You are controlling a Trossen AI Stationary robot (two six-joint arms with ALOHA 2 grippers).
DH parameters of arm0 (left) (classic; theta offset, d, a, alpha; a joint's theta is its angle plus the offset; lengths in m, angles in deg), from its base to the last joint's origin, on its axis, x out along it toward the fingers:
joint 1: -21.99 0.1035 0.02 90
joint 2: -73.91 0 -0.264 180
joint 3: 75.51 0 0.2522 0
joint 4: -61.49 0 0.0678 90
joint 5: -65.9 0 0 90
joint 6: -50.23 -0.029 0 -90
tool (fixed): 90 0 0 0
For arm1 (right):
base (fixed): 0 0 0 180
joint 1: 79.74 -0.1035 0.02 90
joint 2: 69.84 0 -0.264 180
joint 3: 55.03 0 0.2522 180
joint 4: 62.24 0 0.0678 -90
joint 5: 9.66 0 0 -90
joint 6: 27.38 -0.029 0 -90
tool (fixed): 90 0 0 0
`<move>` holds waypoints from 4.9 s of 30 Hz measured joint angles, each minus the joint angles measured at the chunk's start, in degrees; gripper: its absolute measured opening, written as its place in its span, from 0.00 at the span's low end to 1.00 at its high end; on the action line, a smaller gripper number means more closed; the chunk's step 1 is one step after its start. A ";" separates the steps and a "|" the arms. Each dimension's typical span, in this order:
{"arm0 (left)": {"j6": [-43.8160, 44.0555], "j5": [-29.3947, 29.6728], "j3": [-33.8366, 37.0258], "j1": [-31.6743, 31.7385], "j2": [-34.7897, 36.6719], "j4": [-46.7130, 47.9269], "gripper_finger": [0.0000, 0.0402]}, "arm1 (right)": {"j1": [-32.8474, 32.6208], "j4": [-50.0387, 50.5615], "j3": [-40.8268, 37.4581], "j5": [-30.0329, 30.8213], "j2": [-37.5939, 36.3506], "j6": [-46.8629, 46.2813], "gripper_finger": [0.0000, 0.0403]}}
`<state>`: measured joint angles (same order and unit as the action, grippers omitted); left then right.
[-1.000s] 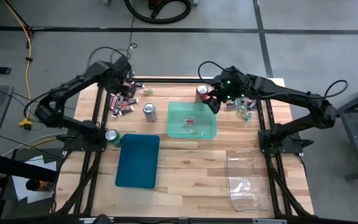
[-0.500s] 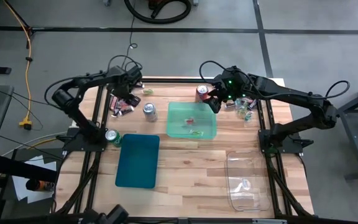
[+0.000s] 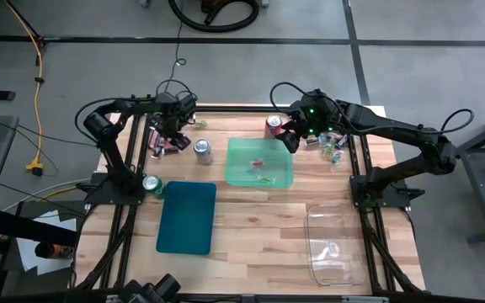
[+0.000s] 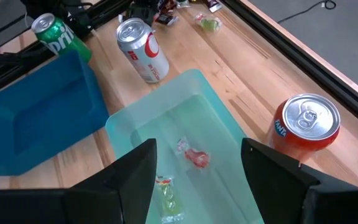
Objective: Organize candy in baskets
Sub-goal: Put the red gummy into the green bin, then put the green gummy into the green bin
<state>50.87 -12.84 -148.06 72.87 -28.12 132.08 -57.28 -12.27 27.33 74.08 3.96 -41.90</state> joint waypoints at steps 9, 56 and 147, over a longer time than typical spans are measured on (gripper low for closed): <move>-0.36 -2.27 0.00 2.10 9.91 -0.16 0.02 | 0.00 0.00 0.00 0.48 0.02 0.19 0.57; 11.11 -36.60 -0.50 -28.38 30.88 -64.76 0.00 | 0.02 -9.23 -0.02 -12.99 -11.43 1.95 0.57; 14.16 -28.58 -0.50 -27.21 46.55 -65.17 0.46 | 15.10 25.67 -13.38 17.77 19.23 -1.64 0.56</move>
<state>65.03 -41.42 -148.56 45.65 18.43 66.91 -42.17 13.40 13.96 91.86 23.19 -43.55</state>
